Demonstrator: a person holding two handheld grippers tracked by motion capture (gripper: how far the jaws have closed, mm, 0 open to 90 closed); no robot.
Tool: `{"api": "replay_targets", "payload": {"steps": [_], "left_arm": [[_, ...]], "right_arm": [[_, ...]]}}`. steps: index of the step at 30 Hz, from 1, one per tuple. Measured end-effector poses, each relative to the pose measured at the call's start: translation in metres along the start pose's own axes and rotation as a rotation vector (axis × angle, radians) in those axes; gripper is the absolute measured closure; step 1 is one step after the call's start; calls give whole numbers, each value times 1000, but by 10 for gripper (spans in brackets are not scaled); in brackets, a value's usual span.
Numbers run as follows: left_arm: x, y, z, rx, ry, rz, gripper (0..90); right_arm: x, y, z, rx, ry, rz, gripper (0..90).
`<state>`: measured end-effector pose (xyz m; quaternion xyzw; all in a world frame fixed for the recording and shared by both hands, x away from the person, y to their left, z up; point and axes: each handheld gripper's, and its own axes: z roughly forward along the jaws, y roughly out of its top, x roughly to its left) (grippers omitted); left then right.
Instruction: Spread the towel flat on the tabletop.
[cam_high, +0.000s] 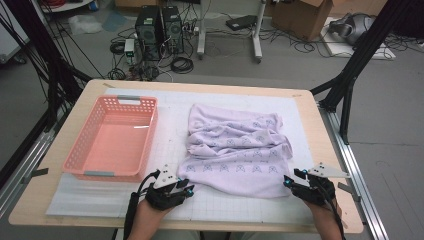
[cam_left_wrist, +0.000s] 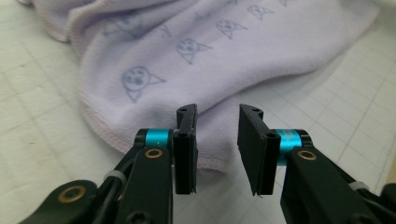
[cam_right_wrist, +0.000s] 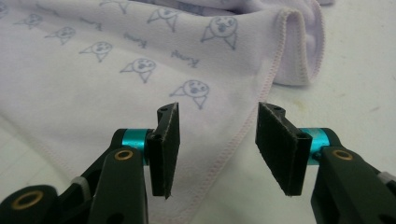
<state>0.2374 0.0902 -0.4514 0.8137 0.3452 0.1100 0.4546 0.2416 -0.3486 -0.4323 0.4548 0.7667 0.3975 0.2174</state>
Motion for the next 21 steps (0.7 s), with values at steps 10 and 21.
{"api": "replay_targets", "payload": {"steps": [10, 21], "left_arm": [[-7, -7, -8, 27, 63, 99, 864], [-14, -29, -54, -1, -74, 87, 860]], "right_arm": [[9, -19, -5, 66, -45, 77, 530], [22, -25, -27, 94, -47, 63, 860]]}}
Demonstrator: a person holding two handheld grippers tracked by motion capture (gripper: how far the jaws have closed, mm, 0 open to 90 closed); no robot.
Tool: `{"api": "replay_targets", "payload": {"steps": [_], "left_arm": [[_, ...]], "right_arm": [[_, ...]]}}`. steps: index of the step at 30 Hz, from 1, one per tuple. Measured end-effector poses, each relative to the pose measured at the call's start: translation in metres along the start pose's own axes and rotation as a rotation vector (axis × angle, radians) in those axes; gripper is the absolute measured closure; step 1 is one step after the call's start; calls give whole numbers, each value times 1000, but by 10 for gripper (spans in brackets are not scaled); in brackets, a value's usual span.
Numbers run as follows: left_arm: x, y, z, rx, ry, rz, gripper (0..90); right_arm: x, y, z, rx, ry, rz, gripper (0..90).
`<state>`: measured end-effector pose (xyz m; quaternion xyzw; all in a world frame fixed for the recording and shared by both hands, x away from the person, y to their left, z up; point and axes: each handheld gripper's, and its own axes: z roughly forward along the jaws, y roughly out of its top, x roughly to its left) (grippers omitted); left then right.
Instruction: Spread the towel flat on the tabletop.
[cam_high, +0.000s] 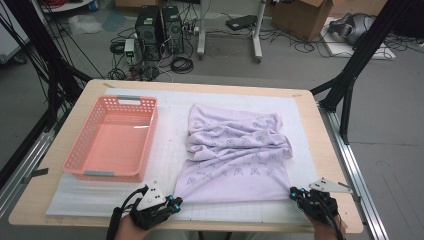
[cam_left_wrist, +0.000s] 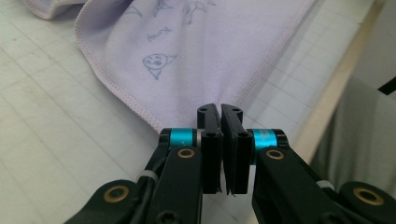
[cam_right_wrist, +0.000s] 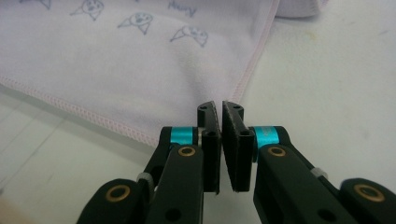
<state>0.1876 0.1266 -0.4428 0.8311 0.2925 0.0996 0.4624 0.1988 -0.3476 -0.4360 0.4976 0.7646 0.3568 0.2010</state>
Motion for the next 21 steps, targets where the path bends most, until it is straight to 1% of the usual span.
{"api": "replay_targets", "payload": {"steps": [1, 3, 4, 5, 6, 7, 8, 9, 10, 11, 12, 14, 15, 17, 18, 20, 21], "left_arm": [[-3, -1, -1, -1, -14, -2, 859], [-10, -3, -2, 4, -36, 6, 849], [-12, -4, -2, 3, -43, -1, 819], [-12, -4, -2, -1, -44, -14, 750], [-11, -4, -2, -7, -38, -30, 661], [-9, -3, -2, -18, -19, -46, 574], [-7, -2, -2, -36, 12, -65, 495], [-4, -1, -1, -55, 33, -91, 454], [0, 0, -1, -69, 50, -114, 460], [4, 1, 1, -76, 70, -140, 455], [9, 3, 4, -79, 81, -162, 454], [17, 6, 12, -64, 103, -186, 454], [20, 8, 17, -58, 101, -202, 453], [23, 11, 25, -49, 96, -221, 449], [23, 13, 29, -45, 93, -223, 449], [24, 16, 35, -41, 95, -234, 449], [24, 17, 38, -31, 100, -232, 449]], "right_arm": [[1, -1, -7, 5, 3, -12, 861], [5, -4, -19, 13, -5, -28, 863], [6, -6, -24, 36, -4, -36, 862], [8, -9, -27, 63, -9, -43, 862], [8, -13, -29, 92, 3, -35, 856], [8, -18, -30, 96, 6, -33, 835], [7, -21, -32, 92, 12, -28, 778], [5, -23, -32, 74, 11, -24, 701], [3, -23, -33, 52, 9, -7, 650], [1, -22, -34, 21, 14, 16, 631], [-2, -20, -34, -5, 14, 29, 612], [-6, -15, -29, -31, 5, 48, 595], [-8, -12, -25, -32, 2, 43, 594], [-11, -8, -15, -19, 12, 35, 591], [-12, -5, -10, -14, 17, 39, 584], [-15, 1, -3, -9, 25, 25, 566], [-16, 5, 0, -10, 30, 15, 559]]}}
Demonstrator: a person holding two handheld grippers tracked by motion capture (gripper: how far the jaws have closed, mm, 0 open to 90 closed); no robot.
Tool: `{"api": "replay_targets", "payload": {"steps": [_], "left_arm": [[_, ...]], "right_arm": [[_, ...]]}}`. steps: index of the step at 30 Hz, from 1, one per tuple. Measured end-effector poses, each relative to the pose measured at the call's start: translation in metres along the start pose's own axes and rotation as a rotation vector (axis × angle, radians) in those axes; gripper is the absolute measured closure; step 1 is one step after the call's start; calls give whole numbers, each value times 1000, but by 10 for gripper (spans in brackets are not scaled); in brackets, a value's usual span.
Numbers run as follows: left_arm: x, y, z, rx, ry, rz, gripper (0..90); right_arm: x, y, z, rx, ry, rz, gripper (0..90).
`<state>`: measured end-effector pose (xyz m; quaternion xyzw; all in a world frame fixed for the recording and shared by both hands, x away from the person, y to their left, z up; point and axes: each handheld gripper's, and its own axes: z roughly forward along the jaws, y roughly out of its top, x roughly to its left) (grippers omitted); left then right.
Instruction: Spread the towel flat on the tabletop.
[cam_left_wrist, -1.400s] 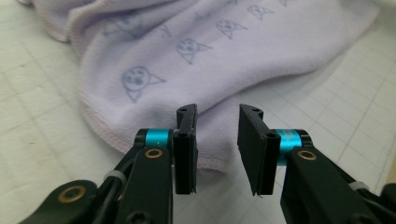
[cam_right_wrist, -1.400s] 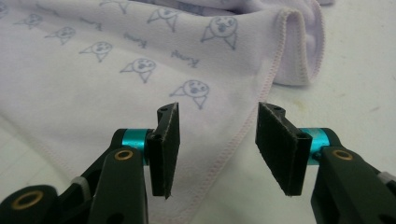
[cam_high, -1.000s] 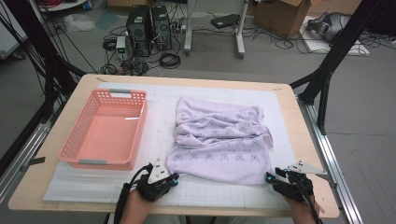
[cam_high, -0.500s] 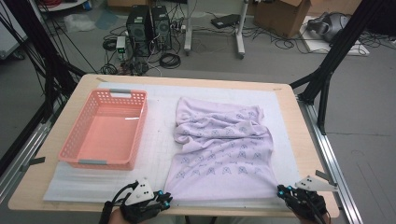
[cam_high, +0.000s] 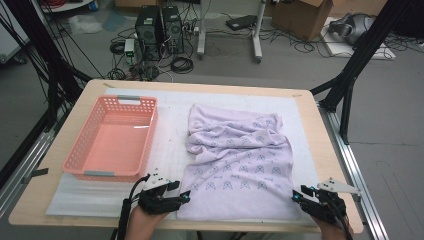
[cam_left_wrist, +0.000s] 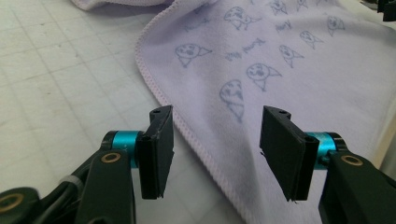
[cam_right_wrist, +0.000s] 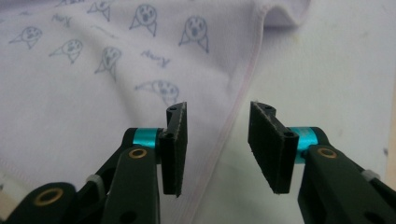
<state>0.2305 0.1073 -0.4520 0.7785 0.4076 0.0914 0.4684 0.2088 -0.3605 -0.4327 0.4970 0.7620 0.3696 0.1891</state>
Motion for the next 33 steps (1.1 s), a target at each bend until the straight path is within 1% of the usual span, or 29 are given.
{"api": "replay_targets", "payload": {"steps": [3, 5, 8, 10, 12, 14, 15, 16, 17, 18, 19, 20, 21, 23, 26, 27, 30, 33], "left_arm": [[0, 2, 5, 14, 26, -1, 449], [-1, 1, 7, 6, 43, -12, 455], [-6, -1, 8, -2, 65, 6, 448], [-9, -1, 9, 5, 83, 45, 433], [-14, -1, 11, 10, 118, 83, 450], [-18, -2, 11, 9, 166, 112, 539], [-18, -2, 10, 12, 162, 117, 599], [-18, -2, 10, 12, 143, 111, 715], [-18, -2, 10, 14, 125, 99, 803], [-17, -1, 10, 12, 118, 81, 828], [-16, -2, 9, 11, 106, 62, 838], [-15, -3, 7, 9, 100, 47, 842], [-15, -5, 5, 4, 94, 33, 843], [-17, -9, 0, -3, 80, 29, 843], [-22, -15, -8, -7, 55, 40, 843], [-23, -17, -10, -11, 49, 36, 843], [-25, -21, -19, -17, 34, 35, 843], [-27, -24, -29, -26, 11, 20, 843]], "right_arm": [[-3, 11, 7, 3, 24, -42, 541], [-4, 16, 9, 21, 41, -62, 534], [-6, 16, 10, 42, 30, -64, 511], [-5, 12, 9, 46, 12, -41, 494], [-2, 8, 11, 41, 3, -36, 481], [3, 2, 15, 51, -5, -15, 476], [6, -1, 17, 56, -15, -17, 469], [10, -3, 17, 41, -41, -30, 474], [12, -3, 17, 44, -48, -30, 507], [12, -2, 17, 49, -47, -35, 589], [11, 0, 16, 57, -33, -36, 721], [11, 0, 16, 63, -15, -33, 808], [11, 0, 16, 61, -2, -37, 842], [13, -2, 15, 55, 3, -52, 855], [13, -8, 9, 41, 37, -48, 859], [13, -11, 6, 36, 44, -53, 859], [13, -17, -5, 27, 62, -55, 860], [15, -23, -19, 6, 81, -50, 862]]}}
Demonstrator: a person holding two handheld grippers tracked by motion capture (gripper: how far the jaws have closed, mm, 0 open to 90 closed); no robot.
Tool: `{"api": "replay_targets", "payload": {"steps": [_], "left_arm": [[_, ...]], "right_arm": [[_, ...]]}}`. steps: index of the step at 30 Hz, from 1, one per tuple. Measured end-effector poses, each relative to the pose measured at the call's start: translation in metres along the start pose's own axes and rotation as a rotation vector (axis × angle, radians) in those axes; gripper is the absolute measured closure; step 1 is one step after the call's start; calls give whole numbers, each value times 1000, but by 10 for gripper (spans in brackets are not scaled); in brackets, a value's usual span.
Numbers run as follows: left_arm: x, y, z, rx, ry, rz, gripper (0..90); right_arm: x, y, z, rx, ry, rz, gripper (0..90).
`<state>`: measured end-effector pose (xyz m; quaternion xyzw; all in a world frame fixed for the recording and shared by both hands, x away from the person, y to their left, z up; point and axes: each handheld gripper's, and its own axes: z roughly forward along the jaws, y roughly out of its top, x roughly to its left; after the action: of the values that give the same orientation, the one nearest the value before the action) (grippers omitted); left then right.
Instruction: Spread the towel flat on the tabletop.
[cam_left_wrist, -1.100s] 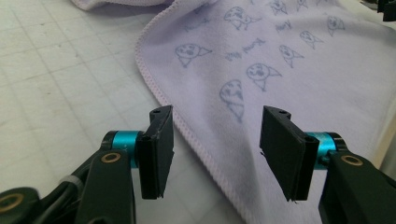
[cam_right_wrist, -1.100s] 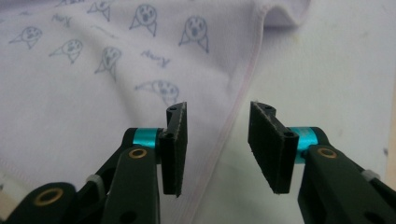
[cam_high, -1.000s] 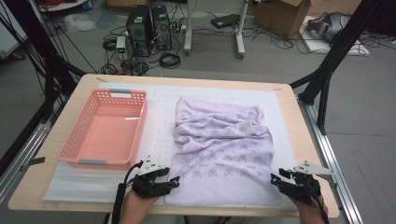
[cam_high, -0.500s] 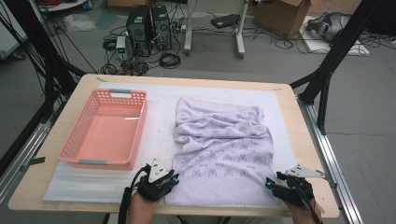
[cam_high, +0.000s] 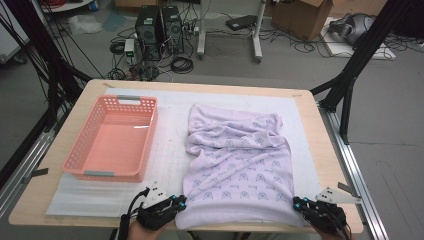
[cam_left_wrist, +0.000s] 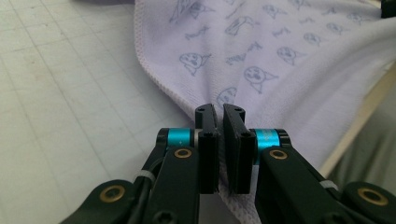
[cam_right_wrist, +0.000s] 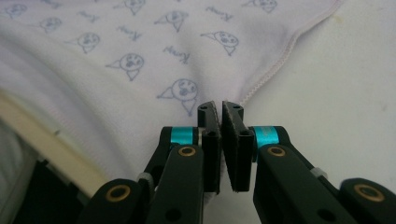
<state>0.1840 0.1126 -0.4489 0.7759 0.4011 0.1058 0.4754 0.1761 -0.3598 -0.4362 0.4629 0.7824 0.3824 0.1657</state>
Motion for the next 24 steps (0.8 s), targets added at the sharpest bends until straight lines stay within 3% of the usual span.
{"api": "replay_targets", "payload": {"steps": [8, 14, 15, 16, 18, 21, 24], "left_arm": [[-5, -3, -23, -28, -45, -16, 844], [6, 1, -5, 0, 3, -22, 822], [7, 1, -3, 3, 10, -28, 779], [10, 2, -1, 5, 18, -38, 668], [14, 3, 1, -7, 22, -57, 482], [20, 9, 6, -24, 27, -71, 414], [20, 14, 20, 16, 19, -77, 416]], "right_arm": [[12, -9, -29, -43, 50, 3, 863], [7, 2, -9, -26, 9, -13, 861], [6, 3, -4, -16, 3, -18, 853], [5, 3, -1, -1, -2, -23, 832], [4, 2, 2, 31, 0, -4, 645], [-1, 4, -2, -27, 7, 50, 551], [-2, 11, -2, -65, -3, 75, 503]]}}
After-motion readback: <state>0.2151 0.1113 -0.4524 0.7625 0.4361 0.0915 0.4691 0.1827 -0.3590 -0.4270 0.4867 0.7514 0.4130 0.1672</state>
